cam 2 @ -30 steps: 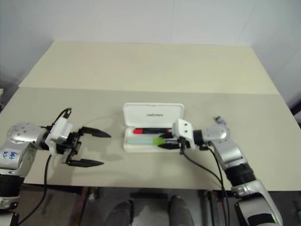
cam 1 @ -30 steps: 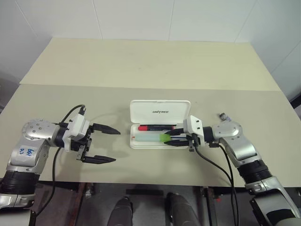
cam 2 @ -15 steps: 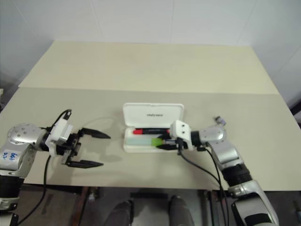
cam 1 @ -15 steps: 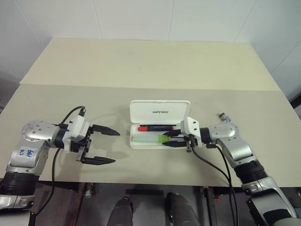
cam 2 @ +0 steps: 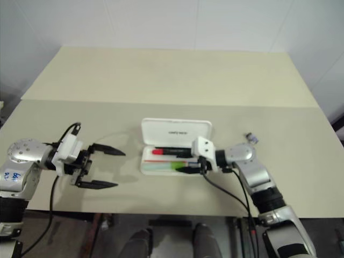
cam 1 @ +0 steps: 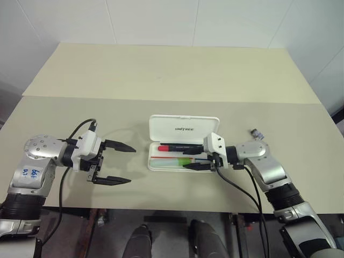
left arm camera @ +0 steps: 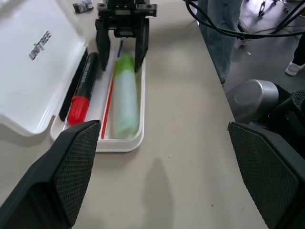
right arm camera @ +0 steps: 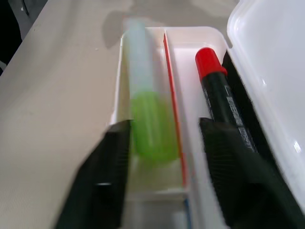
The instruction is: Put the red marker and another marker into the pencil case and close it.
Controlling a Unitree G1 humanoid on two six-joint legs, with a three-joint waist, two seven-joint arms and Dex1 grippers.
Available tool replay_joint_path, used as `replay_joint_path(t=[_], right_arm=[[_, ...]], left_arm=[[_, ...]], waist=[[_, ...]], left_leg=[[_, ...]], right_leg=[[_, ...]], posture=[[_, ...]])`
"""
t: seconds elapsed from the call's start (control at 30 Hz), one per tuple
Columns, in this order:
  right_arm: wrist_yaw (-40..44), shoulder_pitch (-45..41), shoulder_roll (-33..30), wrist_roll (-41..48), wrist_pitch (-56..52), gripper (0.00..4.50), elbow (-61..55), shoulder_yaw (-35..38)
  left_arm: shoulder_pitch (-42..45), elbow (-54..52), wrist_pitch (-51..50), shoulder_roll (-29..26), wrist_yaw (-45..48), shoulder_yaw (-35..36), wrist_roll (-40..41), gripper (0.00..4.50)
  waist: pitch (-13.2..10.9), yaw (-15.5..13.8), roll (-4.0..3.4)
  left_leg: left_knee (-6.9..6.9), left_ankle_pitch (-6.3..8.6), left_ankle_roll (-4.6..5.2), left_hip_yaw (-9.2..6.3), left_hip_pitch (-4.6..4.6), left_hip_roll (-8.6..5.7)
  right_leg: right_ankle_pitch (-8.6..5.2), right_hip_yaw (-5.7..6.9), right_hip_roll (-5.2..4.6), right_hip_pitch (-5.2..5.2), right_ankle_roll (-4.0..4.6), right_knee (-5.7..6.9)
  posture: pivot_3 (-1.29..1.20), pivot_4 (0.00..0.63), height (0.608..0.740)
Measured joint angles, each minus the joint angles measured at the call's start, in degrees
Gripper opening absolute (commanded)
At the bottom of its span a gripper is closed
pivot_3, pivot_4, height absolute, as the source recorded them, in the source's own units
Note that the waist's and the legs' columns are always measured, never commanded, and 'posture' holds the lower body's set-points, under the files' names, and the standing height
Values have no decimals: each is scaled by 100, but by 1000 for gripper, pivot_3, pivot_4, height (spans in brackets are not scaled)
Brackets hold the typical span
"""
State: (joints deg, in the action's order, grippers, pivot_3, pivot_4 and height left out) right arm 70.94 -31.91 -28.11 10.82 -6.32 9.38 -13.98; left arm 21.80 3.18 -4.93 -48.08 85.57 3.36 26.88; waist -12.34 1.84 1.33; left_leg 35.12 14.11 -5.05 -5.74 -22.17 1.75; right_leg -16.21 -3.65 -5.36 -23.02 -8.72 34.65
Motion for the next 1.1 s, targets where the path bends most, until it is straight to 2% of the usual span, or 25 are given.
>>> replay_joint_path(t=[0.1, 0.4, 0.7, 1.1], right_arm=[[-22, -100, 68, 9, 5, 4472, 1, 2], [-123, -662, 349, 637, -386, 4472, -52, 393], [-219, -575, 322, 915, -686, 4472, -525, 514], [-502, 255, -871, 1974, -2083, 4472, -2404, 1424]], left_arm=[[23, 37, 18, 18, 27, -6, -18, 4500], [89, 203, 110, 71, 33, -85, -32, 4500], [134, 203, 132, 85, 31, -136, -32, 4500], [251, 186, -108, 338, -168, -169, 39, 4500]], waist=[[0, 9, 0], [0, 9, -1], [0, -1, -1], [0, -20, 0]], left_leg=[[0, 0, 0, 0, 0, 0], [0, 0, 0, -1, 0, 1], [-3, 0, -1, 0, -13, 1], [0, 0, 0, 1, -19, 0]], right_leg=[[0, 0, 0, -1, 0, 3], [-1, 0, 0, -6, 1, 11], [-5, 0, 0, -28, 3, 23], [-9, 0, -1, -35, 5, 32]], posture=[[0, 150, 740], [0, 150, 740], [0, 150, 740], [0, 150, 740]])
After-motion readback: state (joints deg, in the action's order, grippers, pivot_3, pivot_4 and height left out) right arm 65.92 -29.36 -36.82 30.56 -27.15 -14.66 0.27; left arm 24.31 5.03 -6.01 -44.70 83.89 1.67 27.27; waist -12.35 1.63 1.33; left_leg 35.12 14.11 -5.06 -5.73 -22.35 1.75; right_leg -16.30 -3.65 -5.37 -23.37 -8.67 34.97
